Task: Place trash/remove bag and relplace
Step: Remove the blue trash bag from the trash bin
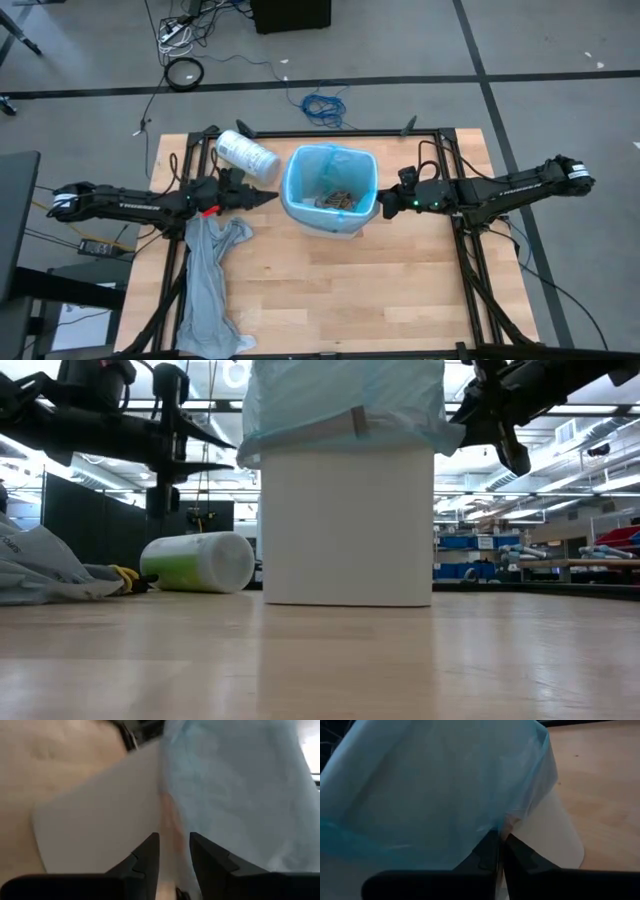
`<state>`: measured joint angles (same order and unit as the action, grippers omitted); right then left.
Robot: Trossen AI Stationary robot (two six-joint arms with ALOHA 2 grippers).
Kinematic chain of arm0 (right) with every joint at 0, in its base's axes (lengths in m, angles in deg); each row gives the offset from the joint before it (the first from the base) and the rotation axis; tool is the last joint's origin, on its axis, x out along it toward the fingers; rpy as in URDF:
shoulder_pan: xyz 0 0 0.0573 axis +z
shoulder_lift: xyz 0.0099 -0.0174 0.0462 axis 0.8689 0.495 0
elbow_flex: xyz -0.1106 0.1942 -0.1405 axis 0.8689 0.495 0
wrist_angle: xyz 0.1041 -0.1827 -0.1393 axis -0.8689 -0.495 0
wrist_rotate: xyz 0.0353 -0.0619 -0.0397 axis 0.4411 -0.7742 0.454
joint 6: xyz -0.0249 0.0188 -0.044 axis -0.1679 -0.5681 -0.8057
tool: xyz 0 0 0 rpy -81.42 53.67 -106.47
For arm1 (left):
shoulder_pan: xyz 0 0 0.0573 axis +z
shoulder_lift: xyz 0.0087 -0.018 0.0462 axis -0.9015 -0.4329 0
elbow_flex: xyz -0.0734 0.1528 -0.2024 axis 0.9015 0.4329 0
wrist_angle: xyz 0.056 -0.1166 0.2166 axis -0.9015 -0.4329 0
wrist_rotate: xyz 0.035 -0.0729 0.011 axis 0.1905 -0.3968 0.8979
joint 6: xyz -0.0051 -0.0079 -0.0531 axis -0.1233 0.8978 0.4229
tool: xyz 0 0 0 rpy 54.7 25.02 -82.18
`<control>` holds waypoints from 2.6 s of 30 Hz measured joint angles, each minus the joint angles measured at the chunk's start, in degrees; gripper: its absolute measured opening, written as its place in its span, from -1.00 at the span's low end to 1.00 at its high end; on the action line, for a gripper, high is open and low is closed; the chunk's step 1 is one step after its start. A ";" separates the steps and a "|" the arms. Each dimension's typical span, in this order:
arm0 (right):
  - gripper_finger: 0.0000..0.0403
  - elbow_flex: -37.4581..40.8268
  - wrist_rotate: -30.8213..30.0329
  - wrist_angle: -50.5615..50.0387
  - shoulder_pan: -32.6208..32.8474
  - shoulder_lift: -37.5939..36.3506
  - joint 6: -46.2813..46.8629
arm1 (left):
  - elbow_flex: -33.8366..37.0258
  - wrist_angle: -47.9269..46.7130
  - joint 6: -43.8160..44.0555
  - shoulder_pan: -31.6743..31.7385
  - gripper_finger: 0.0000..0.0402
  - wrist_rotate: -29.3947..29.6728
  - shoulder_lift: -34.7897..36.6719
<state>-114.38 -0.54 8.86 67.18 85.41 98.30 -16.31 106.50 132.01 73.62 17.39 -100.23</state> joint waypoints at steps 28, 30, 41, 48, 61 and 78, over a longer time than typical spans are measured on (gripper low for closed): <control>-0.92 0.00 2.07 0.57 0.02 0.00 0.05 | -0.02 14.31 -1.67 1.62 -0.37 -5.56 -10.92; -0.93 0.00 2.07 0.60 0.02 0.00 0.05 | -0.02 15.06 -1.56 1.62 -0.37 -5.43 -10.91; -0.93 -0.01 2.51 0.52 0.02 0.00 -0.04 | -0.02 14.88 -1.97 1.62 -0.37 -1.72 -10.94; -0.93 -0.02 3.93 0.35 0.02 0.00 -0.62 | -0.02 15.88 -2.17 1.62 -0.37 0.35 -10.94; -0.93 -0.02 4.61 0.28 0.02 0.00 -1.08 | -0.02 14.35 -2.04 1.62 -0.38 0.08 -10.92; -0.93 -0.02 6.12 0.28 0.02 0.00 -0.99 | -0.01 14.88 -2.06 1.62 -0.48 0.11 -10.88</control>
<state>-114.40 5.58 9.14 67.20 85.41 97.30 -16.32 121.38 129.95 75.25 17.50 -111.10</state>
